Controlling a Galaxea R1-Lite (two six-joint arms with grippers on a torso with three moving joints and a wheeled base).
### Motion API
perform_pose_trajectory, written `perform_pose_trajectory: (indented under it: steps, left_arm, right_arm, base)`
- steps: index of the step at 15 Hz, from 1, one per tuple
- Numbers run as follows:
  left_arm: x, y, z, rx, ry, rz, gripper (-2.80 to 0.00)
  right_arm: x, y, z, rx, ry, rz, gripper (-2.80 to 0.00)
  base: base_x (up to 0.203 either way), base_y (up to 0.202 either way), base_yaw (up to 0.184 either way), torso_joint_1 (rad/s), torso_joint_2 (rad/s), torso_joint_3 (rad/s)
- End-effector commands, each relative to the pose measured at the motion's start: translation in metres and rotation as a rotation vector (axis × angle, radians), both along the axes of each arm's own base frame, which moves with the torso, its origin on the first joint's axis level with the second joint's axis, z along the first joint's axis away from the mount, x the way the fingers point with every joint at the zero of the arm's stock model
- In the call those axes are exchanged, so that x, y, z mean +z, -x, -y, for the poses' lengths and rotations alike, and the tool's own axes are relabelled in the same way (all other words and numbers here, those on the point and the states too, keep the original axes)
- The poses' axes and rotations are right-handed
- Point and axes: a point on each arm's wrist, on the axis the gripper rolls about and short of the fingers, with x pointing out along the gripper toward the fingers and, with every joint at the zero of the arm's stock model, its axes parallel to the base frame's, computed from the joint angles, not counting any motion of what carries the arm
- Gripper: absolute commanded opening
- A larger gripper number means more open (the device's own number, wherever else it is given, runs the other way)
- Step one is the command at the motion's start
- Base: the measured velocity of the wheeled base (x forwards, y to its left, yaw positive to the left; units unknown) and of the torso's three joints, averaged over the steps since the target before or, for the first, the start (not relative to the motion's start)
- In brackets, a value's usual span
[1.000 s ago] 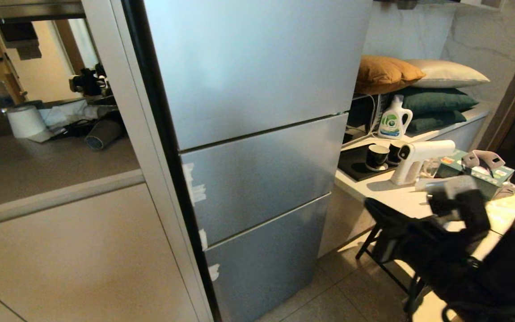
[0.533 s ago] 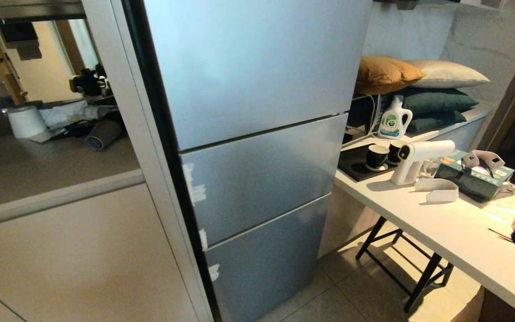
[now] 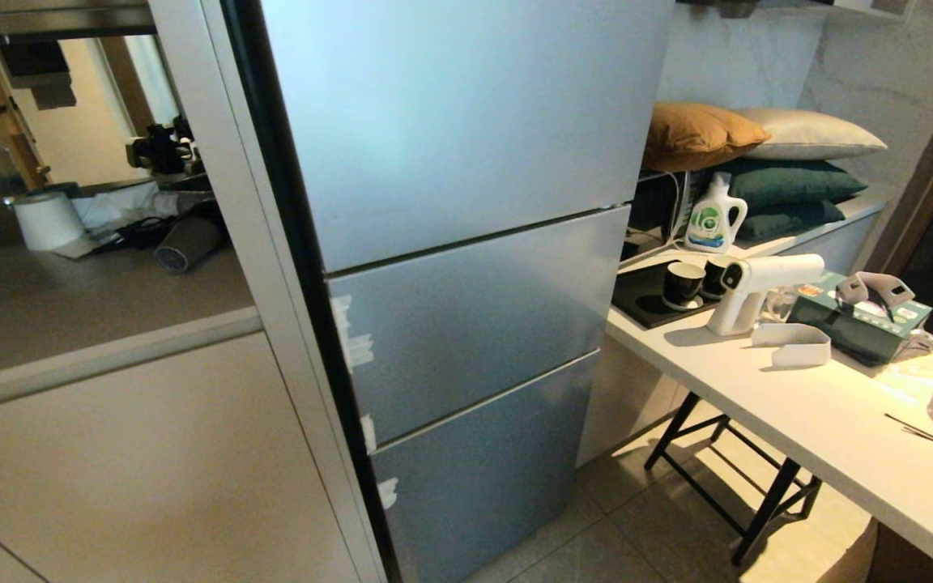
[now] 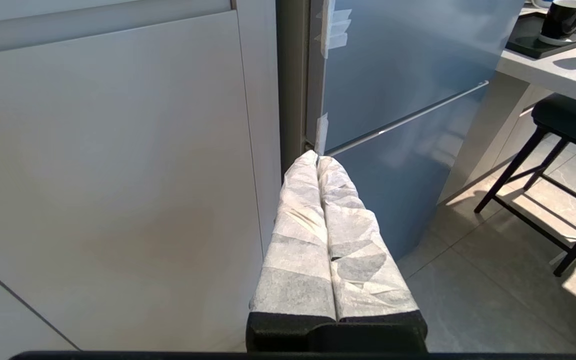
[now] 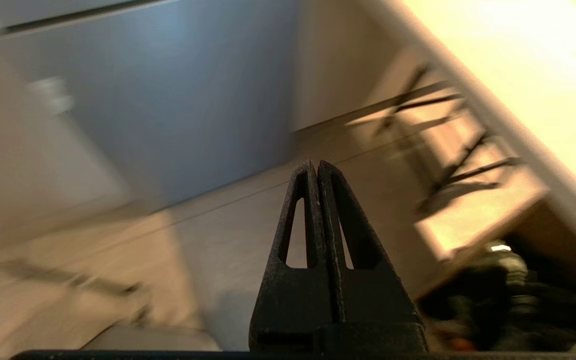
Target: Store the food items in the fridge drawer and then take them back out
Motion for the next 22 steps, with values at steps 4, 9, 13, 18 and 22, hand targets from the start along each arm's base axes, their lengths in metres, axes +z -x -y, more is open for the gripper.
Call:
perform_pose_trajectory:
  steps: [4,9,13,18,22]
  left_arm:
    - [-0.002,-0.001,0.0,-0.001,0.0,-0.009,-2.8]
    - [-0.002,-0.001,0.0,0.0,0.0,-0.008,-2.8]
    - [-0.003,-0.001,0.0,0.0,0.0,-0.009,-2.8]
    - [-0.002,-0.001,0.0,0.0,0.0,-0.008,-2.8]
    - [-0.002,-0.001,0.0,-0.001,0.0,-0.008,-2.8]
  right_arm:
    - [-0.004,0.018,0.0,-0.04,0.059,0.213,-2.8]
    - [-0.005,0.023,0.0,-0.024,0.028,0.278,-2.8]
    - [-0.005,0.023,0.0,-0.043,-0.046,0.28,-2.8]
    - [-0.005,0.023,0.0,-0.062,-0.061,0.28,-2.8]
    - [-0.005,0.023,0.0,-0.062,-0.061,0.28,-2.8]
  base:
    - [0.0,0.0,0.0,0.0,0.0,0.0]
    - [0.0,0.0,0.0,0.0,0.0,0.0]
    - [0.0,0.0,0.0,0.0,0.0,0.0]
    - [0.0,0.0,0.0,0.0,0.0,0.0]
    - [0.003,-0.006,0.088,0.005,0.0,0.001]
